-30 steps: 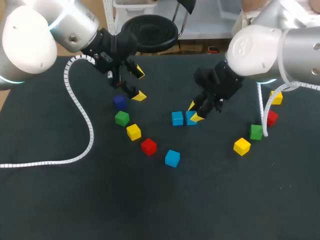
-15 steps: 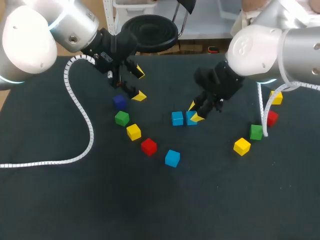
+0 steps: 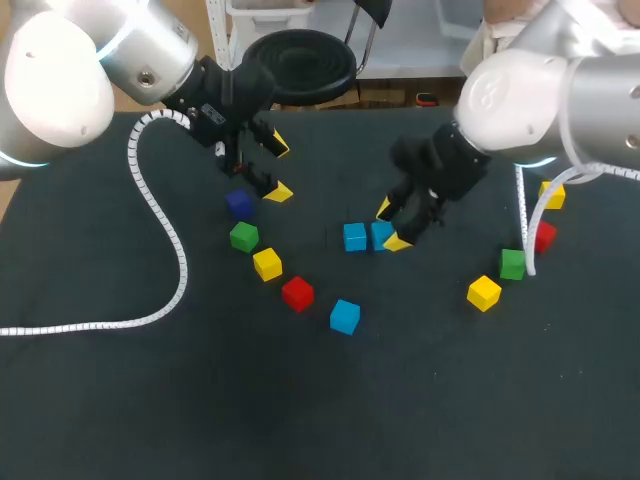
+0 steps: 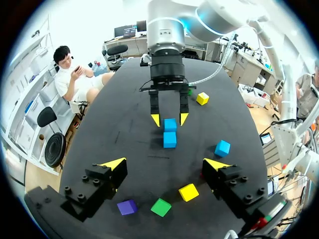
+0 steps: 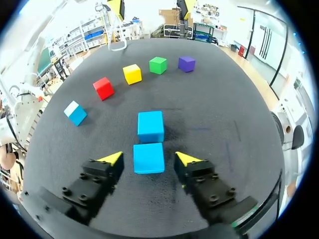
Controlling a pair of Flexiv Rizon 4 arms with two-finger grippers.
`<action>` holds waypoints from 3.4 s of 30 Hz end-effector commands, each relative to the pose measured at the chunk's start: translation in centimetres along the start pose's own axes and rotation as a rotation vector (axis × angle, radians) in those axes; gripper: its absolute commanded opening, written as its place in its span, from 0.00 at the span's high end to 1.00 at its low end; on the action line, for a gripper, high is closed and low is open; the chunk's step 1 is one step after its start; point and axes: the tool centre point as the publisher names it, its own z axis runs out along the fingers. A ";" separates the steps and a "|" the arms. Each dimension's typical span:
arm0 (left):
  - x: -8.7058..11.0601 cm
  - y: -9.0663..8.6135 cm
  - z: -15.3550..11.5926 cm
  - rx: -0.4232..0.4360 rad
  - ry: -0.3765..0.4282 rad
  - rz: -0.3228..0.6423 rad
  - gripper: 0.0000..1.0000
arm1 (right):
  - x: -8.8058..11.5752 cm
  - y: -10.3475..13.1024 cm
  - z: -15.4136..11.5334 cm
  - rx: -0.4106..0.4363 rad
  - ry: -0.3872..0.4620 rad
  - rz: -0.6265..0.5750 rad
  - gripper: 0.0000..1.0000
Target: Place the blue cubes, place green cubes on the blue cubes, place the yellow cubes on the green cubes, then place the red cubes on the yellow cubes, and place purple cube on the red cubes.
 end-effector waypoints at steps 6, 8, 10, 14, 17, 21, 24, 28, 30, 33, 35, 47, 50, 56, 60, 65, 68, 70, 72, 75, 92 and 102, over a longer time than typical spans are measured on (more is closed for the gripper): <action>-0.1 0.2 0.0 0.003 0.004 -0.001 0.00 | 0.1 0.9 -1.8 0.034 -0.015 0.019 0.00; -0.1 0.2 0.0 0.003 0.004 -0.001 0.00 | 0.3 1.1 -2.1 0.039 -0.021 0.036 0.00; -0.1 0.2 0.0 0.003 0.004 -0.001 0.00 | 0.4 1.5 -2.5 0.041 -0.030 0.044 0.00; -0.1 0.2 0.0 0.003 0.004 -0.001 0.00 | 0.8 2.3 -3.3 0.061 -0.063 0.078 0.00; -0.1 0.2 0.0 0.003 0.004 -0.001 0.00 | 1.0 2.9 -4.1 0.092 -0.089 0.104 0.00; -0.1 0.2 0.0 0.003 0.004 -0.001 0.00 | 0.9 3.6 -4.9 0.109 -0.115 0.113 0.00; -0.1 0.2 0.0 0.003 0.004 -0.001 0.00 | 0.8 4.1 -5.3 0.113 -0.117 0.114 0.00; -0.1 0.2 0.0 0.003 0.004 -0.001 0.00 | 1.0 4.3 -5.9 0.122 -0.134 0.121 0.00; -0.1 0.2 0.0 0.003 0.004 -0.001 0.00 | 1.0 4.4 -6.0 0.124 -0.137 0.128 0.00; -0.1 0.2 0.0 0.003 0.004 -0.001 0.00 | 1.0 4.5 -6.2 0.123 -0.138 0.145 0.00; -0.1 0.2 0.0 0.003 0.004 -0.001 0.00 | 1.0 4.6 -6.3 0.117 -0.138 0.146 0.00; -0.1 0.2 0.0 0.003 0.004 -0.001 0.00 | 1.1 6.6 -7.4 0.119 -0.149 0.167 0.00; -0.1 0.2 0.0 0.003 0.004 -0.001 0.00 | 1.2 7.1 -7.7 0.116 -0.154 0.165 0.00; -0.1 0.2 0.0 0.003 0.004 -0.001 0.00 | 2.1 7.9 -8.1 0.083 -0.163 0.088 0.00; -0.1 0.2 0.0 0.003 0.004 -0.001 0.00 | 3.1 8.0 -8.8 0.074 -0.182 -0.019 0.00; -0.1 0.2 0.0 0.003 0.004 -0.001 0.00 | 4.1 7.3 -9.1 0.053 -0.150 -0.053 0.00; -0.1 0.2 0.0 0.003 0.004 -0.001 0.00 | 4.8 6.3 -9.3 0.026 -0.129 -0.042 0.00; -0.1 0.2 0.0 0.003 0.004 -0.001 0.00 | 5.0 5.8 -9.4 0.022 -0.127 -0.047 0.00; -0.1 0.2 0.0 0.003 0.004 -0.001 0.00 | 5.1 5.4 -9.6 0.018 -0.131 -0.048 0.00; -0.1 0.2 0.0 0.003 0.004 -0.001 0.00 | 5.0 5.0 -9.7 0.018 -0.128 -0.054 0.00; -0.1 0.2 0.0 0.003 0.004 -0.001 0.00 | 4.5 3.9 -10.3 0.051 -0.141 -0.044 0.00; -0.4 -1.8 -1.2 0.003 0.035 0.096 0.00 | 4.5 3.9 -10.3 0.051 -0.141 -0.044 0.00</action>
